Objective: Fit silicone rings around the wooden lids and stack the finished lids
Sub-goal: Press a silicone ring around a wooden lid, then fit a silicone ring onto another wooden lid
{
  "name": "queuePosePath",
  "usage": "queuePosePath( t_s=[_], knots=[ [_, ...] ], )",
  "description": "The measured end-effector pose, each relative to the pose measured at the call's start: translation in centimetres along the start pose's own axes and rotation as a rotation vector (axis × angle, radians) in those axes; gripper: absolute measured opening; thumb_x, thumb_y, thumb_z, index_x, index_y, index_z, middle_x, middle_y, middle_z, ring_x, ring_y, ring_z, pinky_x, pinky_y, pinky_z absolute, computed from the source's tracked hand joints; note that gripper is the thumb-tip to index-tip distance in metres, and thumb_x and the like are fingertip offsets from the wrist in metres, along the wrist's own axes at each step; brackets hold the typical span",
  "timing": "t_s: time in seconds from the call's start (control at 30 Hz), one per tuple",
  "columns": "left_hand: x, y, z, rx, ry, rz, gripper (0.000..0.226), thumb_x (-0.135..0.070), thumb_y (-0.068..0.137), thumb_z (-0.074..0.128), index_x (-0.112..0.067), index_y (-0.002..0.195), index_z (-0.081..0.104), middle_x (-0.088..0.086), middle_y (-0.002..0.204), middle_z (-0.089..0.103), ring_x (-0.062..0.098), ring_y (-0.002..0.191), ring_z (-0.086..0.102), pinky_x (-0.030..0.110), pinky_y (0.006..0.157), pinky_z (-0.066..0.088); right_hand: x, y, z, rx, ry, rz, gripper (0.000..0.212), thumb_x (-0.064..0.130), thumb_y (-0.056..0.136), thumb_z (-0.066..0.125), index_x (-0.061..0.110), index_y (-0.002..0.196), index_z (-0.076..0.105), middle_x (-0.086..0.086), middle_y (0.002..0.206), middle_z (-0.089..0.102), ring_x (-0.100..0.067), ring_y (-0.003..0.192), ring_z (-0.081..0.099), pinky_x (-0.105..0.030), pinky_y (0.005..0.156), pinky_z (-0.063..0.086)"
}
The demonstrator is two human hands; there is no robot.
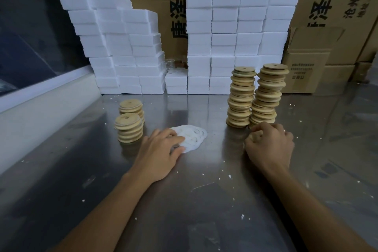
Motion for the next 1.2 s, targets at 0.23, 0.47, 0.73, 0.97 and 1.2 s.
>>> queuePosePath(
  t_s=[0.23,0.47,0.73,0.97,1.2],
  knots=[
    [-0.8,-0.2,-1.2,-0.067,0.035,0.046,0.017,-0.024,0.094,0.058,-0.017,0.097,0.073,-0.003,0.103,0.064,0.02,0.097,0.054,0.04,0.084,0.041,3.5,-1.3,0.0,-0.055,0.249,-0.183,0.024,0.022,0.079,0.074,0.016,0.103,0.072,-0.008,0.112,0.062,-0.028,0.108,0.05,-0.035,0.087,0.039],
    [-1.5,-0.3,-1.9,-0.1,0.032,0.092,0.008,-0.007,0.088,0.064,-0.007,0.086,0.072,0.004,0.093,0.065,0.023,0.087,0.054,0.036,0.076,0.043,6.2,-3.5,1.8,0.17,0.515,-0.253,0.023,0.03,0.08,0.077,0.032,0.098,0.063,0.008,0.109,0.061,-0.013,0.106,0.055,-0.037,0.092,0.05],
    [-1.0,-0.6,-2.1,-0.112,-0.089,0.047,0.003,-0.012,0.082,0.072,-0.01,0.083,0.072,-0.003,0.092,0.064,0.018,0.089,0.053,0.036,0.078,0.047,6.2,-3.6,3.3,0.304,0.637,-0.145,0.03,0.022,0.077,0.082,0.032,0.101,0.065,0.016,0.102,0.066,0.0,0.094,0.062,-0.012,0.075,0.05],
    [-0.9,-0.7,-2.6,-0.148,-0.197,0.035,0.007,-0.004,0.075,0.078,-0.006,0.08,0.073,0.0,0.088,0.066,0.02,0.086,0.057,0.042,0.075,0.05,6.2,-3.8,4.3,0.404,0.572,-0.099,0.03,0.014,0.072,0.086,0.019,0.1,0.075,0.007,0.115,0.059,-0.009,0.105,0.058,-0.022,0.092,0.049],
    [-3.4,-1.1,-3.5,-0.24,-0.126,0.14,0.013,0.0,0.071,0.074,-0.008,0.081,0.071,-0.001,0.092,0.066,0.022,0.084,0.059,0.039,0.069,0.052,7.0,-5.4,5.3,0.567,0.662,-0.04,0.03,0.01,0.068,0.09,0.016,0.094,0.077,0.01,0.125,0.061,-0.014,0.113,0.062,-0.036,0.102,0.051]
  ],
)
Point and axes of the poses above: each hand's wrist, its own y-axis towards the middle knuckle, its own z-axis out of the palm, x = y × z, the point moved 8 cm from there along y, towards the middle knuckle
